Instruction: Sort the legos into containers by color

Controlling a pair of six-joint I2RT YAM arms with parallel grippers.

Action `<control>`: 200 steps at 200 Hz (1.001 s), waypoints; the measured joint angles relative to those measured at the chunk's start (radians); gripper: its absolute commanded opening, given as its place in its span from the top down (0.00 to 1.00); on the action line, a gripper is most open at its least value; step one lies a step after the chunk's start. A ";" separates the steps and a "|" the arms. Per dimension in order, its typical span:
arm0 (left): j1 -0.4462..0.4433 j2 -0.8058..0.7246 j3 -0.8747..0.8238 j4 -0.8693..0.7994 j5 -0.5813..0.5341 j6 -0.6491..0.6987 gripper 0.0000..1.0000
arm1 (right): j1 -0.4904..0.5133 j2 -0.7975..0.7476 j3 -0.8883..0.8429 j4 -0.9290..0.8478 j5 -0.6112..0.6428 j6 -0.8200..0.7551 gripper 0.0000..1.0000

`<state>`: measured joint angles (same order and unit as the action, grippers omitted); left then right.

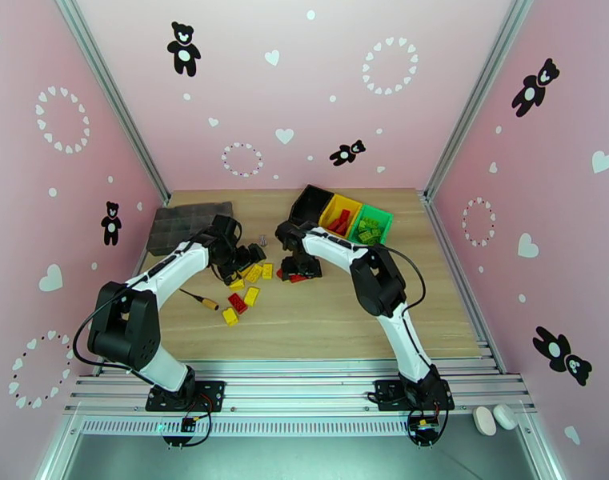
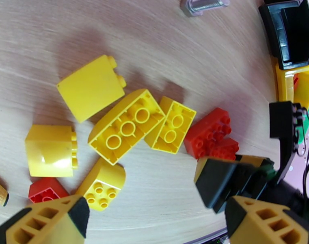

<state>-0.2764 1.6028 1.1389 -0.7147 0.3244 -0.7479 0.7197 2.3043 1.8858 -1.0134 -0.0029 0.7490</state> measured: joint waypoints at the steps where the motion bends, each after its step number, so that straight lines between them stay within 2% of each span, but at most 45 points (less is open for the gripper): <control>1: 0.000 0.000 0.000 0.000 0.000 0.000 0.06 | 0.000 0.000 0.001 -0.001 -0.001 -0.001 0.24; 30: 0.000 0.001 0.002 0.000 0.001 0.000 0.06 | -0.022 0.012 0.015 -0.009 -0.002 -0.018 0.38; 61: 0.000 0.045 0.039 0.005 0.028 -0.001 0.06 | -0.035 0.012 0.020 -0.013 -0.003 -0.024 0.44; 113: -0.029 0.201 0.169 0.043 0.119 -0.013 0.06 | -0.093 -0.031 -0.023 0.003 -0.025 -0.024 0.46; 157: -0.093 0.356 0.325 0.111 0.219 -0.077 0.06 | -0.212 -0.119 -0.028 0.035 -0.066 -0.014 0.47; 200: -0.147 0.541 0.579 0.146 0.296 -0.143 0.06 | -0.344 -0.146 -0.027 0.091 -0.127 0.023 0.47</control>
<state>-0.4236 2.1441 1.7176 -0.5682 0.6201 -0.8913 0.3752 2.1582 1.8591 -0.9226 -0.1299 0.7715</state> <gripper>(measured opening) 0.938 0.625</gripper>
